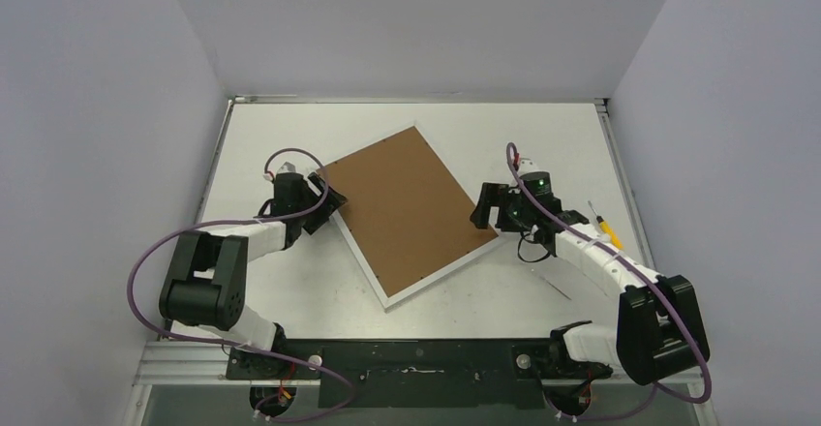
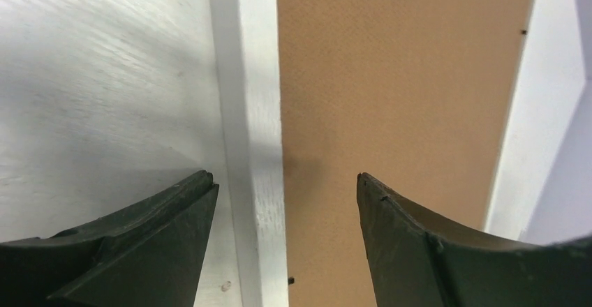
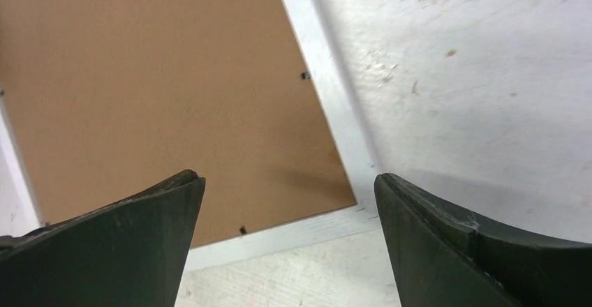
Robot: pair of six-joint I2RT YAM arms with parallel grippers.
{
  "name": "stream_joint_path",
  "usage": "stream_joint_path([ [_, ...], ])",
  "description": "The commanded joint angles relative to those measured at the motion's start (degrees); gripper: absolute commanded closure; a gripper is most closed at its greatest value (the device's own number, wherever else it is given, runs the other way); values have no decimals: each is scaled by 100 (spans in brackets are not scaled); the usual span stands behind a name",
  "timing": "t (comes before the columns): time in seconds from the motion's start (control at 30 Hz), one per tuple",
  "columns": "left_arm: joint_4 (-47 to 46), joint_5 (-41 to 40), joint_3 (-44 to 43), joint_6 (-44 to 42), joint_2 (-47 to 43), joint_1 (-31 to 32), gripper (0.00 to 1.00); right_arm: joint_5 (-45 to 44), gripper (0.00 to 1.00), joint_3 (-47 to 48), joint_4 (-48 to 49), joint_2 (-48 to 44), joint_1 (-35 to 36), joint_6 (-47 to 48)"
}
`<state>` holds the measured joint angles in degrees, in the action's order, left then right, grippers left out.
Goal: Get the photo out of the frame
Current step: Adjust the photo frame at the center of the board.
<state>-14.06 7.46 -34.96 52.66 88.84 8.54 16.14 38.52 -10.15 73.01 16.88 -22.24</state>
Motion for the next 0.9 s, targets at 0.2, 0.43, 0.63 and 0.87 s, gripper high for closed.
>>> stream_joint_path([
  [0.2,1057,-1793,-132,-22,-892,370,28,-642,3,725,226,783,-84,-195],
  [0.43,301,-534,-212,-467,-581,385,30,-268,4,1039,102,1456,15,-171],
  [0.63,24,-206,-420,-635,-172,387,30,16,5,618,-104,1075,335,-216],
  [0.87,368,-318,-902,-780,287,385,30,3,5,125,-503,331,964,-573],
])
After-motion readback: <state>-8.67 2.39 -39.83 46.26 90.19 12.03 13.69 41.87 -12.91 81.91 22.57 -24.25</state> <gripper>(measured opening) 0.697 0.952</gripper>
